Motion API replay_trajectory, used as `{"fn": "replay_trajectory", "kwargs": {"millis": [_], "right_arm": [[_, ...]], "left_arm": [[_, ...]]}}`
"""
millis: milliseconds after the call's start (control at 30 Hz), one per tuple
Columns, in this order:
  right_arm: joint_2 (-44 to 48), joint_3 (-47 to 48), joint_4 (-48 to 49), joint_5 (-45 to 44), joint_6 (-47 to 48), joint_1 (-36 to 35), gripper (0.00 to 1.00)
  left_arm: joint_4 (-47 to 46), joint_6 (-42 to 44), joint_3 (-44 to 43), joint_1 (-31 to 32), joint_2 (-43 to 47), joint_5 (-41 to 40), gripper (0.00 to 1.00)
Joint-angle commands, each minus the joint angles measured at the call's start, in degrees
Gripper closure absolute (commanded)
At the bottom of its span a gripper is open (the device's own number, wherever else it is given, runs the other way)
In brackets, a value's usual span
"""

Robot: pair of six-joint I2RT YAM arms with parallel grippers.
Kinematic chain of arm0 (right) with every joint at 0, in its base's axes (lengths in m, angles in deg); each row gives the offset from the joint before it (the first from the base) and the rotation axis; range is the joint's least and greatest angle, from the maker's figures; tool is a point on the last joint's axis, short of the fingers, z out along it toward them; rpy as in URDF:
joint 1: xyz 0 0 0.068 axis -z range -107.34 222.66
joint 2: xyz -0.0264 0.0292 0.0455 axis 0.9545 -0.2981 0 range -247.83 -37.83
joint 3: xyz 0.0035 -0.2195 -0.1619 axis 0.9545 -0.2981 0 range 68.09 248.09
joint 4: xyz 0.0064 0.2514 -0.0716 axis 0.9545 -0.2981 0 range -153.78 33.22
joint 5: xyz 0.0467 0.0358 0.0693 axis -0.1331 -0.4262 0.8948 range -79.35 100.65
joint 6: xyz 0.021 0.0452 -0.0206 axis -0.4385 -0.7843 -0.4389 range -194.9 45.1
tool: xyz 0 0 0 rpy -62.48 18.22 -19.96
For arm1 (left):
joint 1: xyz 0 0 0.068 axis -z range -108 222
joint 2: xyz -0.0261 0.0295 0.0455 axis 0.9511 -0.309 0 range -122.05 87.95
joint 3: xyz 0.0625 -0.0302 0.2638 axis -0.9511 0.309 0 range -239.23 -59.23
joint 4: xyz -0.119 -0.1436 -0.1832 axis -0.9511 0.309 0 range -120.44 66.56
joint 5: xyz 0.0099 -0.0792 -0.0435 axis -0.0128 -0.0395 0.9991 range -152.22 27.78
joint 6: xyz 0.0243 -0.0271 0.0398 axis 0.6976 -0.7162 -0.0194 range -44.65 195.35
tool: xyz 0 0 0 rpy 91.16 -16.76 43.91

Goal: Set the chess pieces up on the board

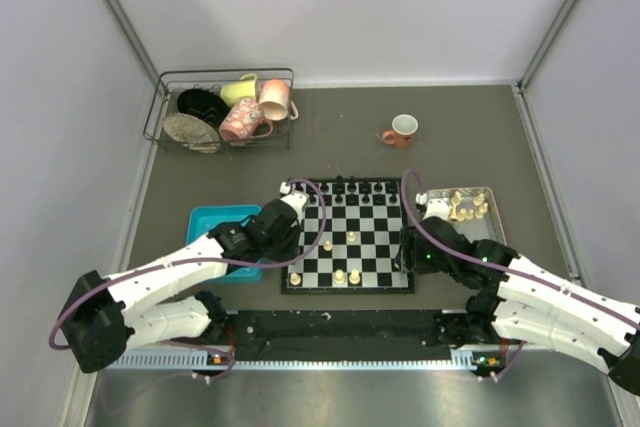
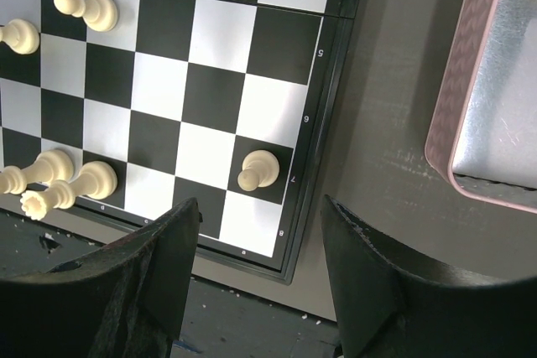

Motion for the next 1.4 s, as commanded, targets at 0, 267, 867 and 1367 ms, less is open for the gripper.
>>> {"fn": "replay_trajectory", "kwargs": {"millis": [0,267,867,1367], "right_arm": [[0.4,-0.4,1.1,-0.3,-0.6,-0.8,0.40],[0.7,-0.6,1.1,-0.2,-0.6,-0.8,0.40],[0.7,-0.5,1.1,-0.4,-0.2,-0.8,0.40],[0.7,-0.5,1.1,-0.4,-0.2,-0.8,0.40]], "left_arm": [[-0.5,-2.0,0.1,0.4,1.0,0.2,1.00],[-0.5,-3.0,0.7,1.2,1.0,0.8,1.00],[2.0,-4.6,-0.5,2.9,-1.0,-1.6,1.00],[1.0,-4.6,-0.3,3.2,-2.6,-0.9,1.00]]}}
